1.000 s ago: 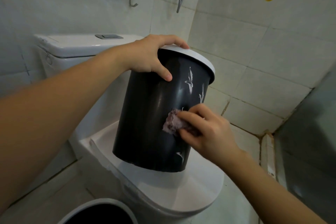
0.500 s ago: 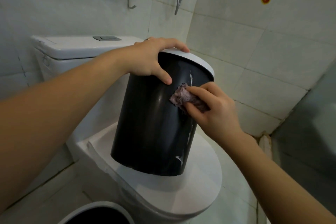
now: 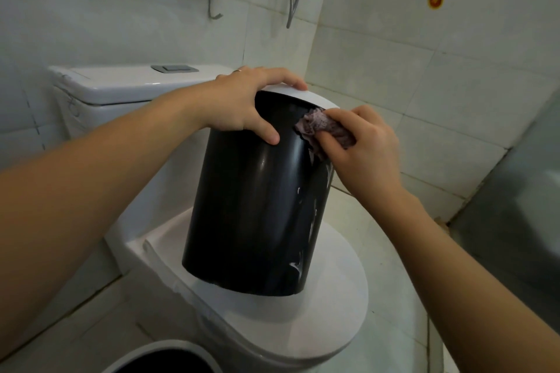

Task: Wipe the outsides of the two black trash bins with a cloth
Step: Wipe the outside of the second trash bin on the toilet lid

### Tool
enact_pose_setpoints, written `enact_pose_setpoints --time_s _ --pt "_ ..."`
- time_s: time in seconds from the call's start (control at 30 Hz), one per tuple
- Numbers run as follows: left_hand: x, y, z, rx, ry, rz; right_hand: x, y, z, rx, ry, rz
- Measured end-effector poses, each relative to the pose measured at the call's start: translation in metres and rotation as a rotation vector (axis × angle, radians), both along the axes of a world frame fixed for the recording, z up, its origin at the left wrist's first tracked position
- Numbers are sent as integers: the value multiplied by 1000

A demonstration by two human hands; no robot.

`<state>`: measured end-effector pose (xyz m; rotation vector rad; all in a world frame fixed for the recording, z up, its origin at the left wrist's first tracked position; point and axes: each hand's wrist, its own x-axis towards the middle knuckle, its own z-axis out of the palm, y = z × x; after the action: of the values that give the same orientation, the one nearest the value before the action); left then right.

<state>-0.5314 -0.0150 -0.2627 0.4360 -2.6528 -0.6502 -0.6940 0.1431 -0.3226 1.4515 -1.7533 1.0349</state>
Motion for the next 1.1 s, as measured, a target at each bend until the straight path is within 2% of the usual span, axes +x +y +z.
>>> enact_pose_setpoints --time_s 0.23,0.43,0.73,0.97,1.1 --pt "-3 -2 -1 26 0 -2 -3 10 -16 32 28 78" --pt "-1 -3 0 54 21 -21 -1 27 -40 126 196 203" --pt "-3 -3 0 63 32 -55 -10 4 -2 40 88 3" --pt "-1 -5 -1 102 47 -67 -2 27 -40 156 121 226" --pt "0 -4 0 113 41 -79 -6 28 -39 117 88 178"
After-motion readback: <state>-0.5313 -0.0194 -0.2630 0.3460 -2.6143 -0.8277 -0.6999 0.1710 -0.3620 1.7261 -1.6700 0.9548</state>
